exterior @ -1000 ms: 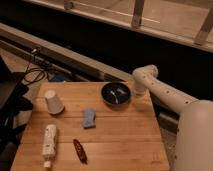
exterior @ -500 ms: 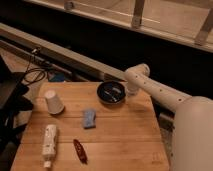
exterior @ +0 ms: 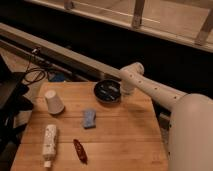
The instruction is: Push the ceramic bowl across the table
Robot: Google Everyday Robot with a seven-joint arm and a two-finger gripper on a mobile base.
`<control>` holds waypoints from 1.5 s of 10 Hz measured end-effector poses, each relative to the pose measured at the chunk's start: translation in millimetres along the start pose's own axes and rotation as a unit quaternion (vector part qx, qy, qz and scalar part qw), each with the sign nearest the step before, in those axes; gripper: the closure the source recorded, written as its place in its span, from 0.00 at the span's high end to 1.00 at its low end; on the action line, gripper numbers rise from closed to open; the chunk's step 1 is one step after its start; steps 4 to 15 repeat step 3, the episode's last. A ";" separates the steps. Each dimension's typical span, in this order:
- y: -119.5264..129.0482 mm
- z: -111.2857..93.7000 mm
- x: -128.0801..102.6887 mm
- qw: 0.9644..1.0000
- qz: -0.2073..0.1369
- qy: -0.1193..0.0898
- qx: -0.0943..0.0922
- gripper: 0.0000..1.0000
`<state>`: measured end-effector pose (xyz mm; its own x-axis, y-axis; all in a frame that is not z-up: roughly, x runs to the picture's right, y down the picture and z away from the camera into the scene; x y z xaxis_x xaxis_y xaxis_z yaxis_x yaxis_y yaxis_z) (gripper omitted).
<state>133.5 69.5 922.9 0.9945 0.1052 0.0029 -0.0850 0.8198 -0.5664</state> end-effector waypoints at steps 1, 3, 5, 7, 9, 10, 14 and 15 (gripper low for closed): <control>0.5 -1.1 -0.7 1.000 -0.004 0.000 -0.001 0.05; 2.6 -2.4 -12.5 1.000 -0.007 -0.001 -0.004 0.05; 2.6 -2.4 -12.5 1.000 -0.007 -0.001 -0.004 0.05; 2.6 -2.4 -12.5 1.000 -0.007 -0.001 -0.004 0.05; 2.6 -2.4 -12.5 1.000 -0.007 -0.001 -0.004 0.05; 2.6 -2.4 -12.5 1.000 -0.007 -0.001 -0.004 0.05; 2.6 -2.4 -12.5 1.000 -0.007 -0.001 -0.004 0.05; 2.6 -2.4 -12.5 1.000 -0.007 -0.001 -0.004 0.05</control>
